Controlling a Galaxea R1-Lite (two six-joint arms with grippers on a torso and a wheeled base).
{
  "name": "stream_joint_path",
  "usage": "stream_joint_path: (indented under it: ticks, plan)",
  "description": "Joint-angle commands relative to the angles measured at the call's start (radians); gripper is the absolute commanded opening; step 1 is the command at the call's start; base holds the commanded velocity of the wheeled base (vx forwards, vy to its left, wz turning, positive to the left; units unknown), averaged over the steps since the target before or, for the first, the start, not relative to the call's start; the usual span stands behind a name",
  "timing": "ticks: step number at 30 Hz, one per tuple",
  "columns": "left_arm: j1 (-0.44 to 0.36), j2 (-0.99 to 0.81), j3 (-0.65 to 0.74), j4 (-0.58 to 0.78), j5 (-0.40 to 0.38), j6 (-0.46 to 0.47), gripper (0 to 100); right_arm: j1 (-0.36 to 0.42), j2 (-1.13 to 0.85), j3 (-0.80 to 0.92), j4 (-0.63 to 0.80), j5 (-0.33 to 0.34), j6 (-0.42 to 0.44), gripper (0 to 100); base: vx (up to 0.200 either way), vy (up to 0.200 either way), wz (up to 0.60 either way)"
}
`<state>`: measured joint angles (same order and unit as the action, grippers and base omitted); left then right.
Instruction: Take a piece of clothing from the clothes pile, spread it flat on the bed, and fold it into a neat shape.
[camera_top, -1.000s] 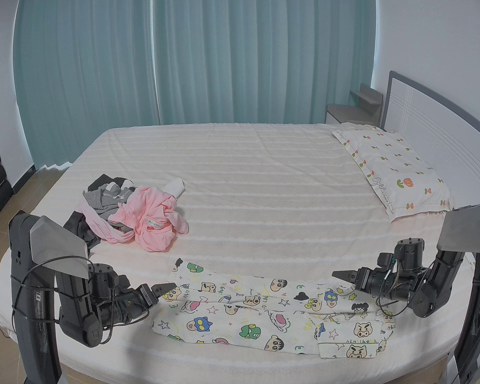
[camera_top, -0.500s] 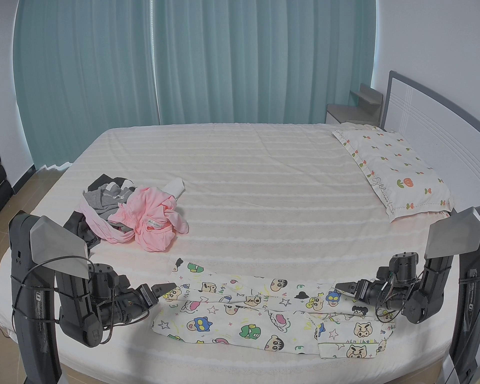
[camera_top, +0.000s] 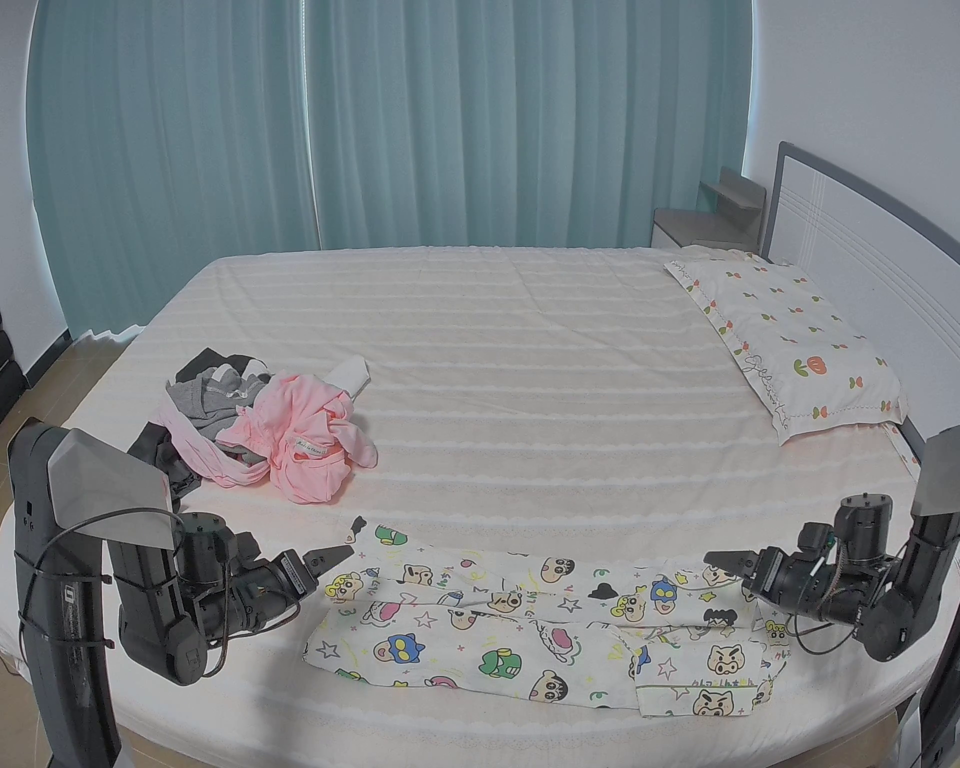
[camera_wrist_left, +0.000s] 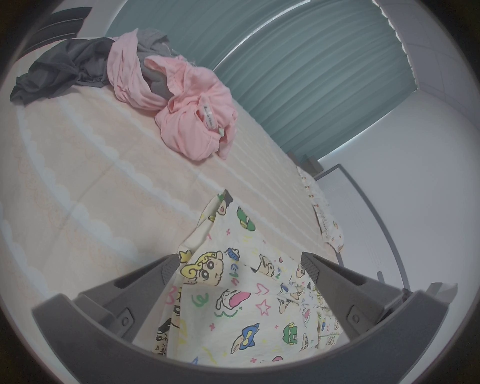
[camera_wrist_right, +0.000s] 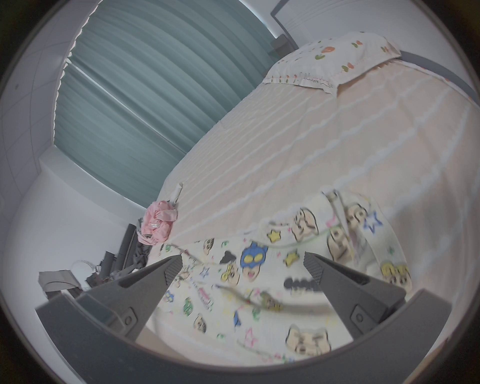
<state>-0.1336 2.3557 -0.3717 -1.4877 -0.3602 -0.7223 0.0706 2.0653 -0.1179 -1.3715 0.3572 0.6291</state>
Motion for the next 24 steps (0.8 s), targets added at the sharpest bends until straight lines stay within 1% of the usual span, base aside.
stream_joint_path:
  ticks: [1,3,4,7,9,11,16,18,20,24]
  plan:
    - [-0.031,-0.052,-0.204,0.291,0.032,0.096,100,-0.071,-0.097,0.118,-0.078,0.128,0.081,100,0.000,0.000,0.00]
    - [-0.029,-0.049,-0.288,0.405,0.061,0.132,100,-0.097,-0.097,0.118,-0.078,0.155,0.107,100,0.000,0.000,0.00]
    - [-0.029,-0.044,-0.314,0.445,0.063,0.144,100,-0.111,-0.097,0.118,-0.078,0.161,0.110,100,0.000,0.000,0.00]
    - [-0.027,-0.029,-0.388,0.555,0.066,0.208,100,-0.127,-0.096,0.118,-0.075,0.190,0.115,100,0.000,0.000,0.00]
    - [-0.031,-0.007,-0.421,0.601,0.070,0.242,100,-0.126,-0.096,0.118,-0.067,0.197,0.115,100,0.000,0.000,0.00]
    - [-0.034,0.007,-0.438,0.618,0.075,0.256,100,-0.124,-0.097,0.118,-0.060,0.197,0.113,100,0.000,0.000,0.00]
    - [-0.055,0.060,-0.480,0.662,0.118,0.304,100,-0.115,-0.102,0.118,-0.052,0.195,0.112,100,0.000,0.000,0.00]
    - [-0.060,0.077,-0.484,0.690,0.126,0.348,100,-0.115,-0.105,0.118,-0.046,0.192,0.110,100,0.000,0.000,0.00]
    - [-0.066,0.085,-0.490,0.701,0.127,0.365,100,-0.115,-0.105,0.118,-0.041,0.190,0.110,100,0.000,0.000,0.00]
    - [-0.090,0.091,-0.513,0.722,0.132,0.366,100,-0.114,-0.105,0.118,-0.040,0.189,0.109,100,0.000,0.000,0.00]
